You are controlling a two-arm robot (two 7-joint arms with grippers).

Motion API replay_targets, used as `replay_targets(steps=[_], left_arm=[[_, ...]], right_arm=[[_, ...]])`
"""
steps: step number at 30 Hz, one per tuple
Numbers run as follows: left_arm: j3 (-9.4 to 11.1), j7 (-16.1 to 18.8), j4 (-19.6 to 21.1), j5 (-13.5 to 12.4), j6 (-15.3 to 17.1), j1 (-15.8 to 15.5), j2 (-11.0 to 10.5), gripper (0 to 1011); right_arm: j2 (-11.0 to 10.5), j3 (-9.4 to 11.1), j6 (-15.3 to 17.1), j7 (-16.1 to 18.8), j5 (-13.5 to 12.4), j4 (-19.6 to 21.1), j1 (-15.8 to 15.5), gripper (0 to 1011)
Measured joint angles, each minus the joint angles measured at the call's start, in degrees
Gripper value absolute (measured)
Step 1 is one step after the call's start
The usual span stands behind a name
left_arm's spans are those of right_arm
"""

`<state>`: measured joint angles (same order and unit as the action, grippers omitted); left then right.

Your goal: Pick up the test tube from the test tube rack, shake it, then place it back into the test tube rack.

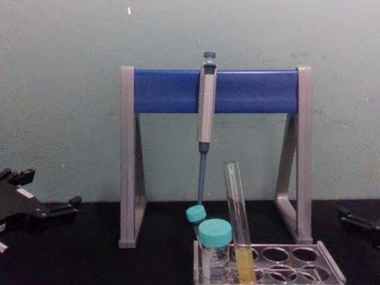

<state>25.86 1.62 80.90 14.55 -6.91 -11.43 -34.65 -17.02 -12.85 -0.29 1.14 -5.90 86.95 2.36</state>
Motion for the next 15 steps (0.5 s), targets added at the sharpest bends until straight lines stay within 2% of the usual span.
replay_targets(steps=[15], left_arm=[[0.0,0.0,0.0,0.0,0.0,0.0,0.0,1001]], right_arm=[[0.0,0.0,0.0,0.0,0.0,0.0,0.0,1000]])
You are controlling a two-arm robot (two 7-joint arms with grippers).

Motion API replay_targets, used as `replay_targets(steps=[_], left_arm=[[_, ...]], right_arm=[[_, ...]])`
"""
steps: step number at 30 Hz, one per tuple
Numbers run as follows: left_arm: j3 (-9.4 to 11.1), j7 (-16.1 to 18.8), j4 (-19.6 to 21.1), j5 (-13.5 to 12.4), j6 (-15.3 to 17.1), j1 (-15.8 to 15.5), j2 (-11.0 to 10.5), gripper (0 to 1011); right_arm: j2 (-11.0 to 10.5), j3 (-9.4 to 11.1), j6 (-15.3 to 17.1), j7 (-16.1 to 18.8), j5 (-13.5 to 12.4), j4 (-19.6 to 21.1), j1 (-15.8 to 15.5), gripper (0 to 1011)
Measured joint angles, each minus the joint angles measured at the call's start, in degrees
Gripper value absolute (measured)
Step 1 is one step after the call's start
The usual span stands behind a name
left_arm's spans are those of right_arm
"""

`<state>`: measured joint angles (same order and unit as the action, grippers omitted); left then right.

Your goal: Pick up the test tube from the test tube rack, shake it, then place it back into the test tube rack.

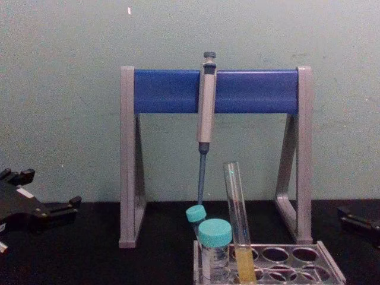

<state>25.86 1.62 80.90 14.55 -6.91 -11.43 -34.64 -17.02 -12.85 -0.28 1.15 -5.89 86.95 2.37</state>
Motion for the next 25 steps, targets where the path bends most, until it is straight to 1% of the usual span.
replay_targets(steps=[25], left_arm=[[0.0,0.0,0.0,0.0,0.0,0.0,0.0,1001]], right_arm=[[0.0,0.0,0.0,0.0,0.0,0.0,0.0,1000]])
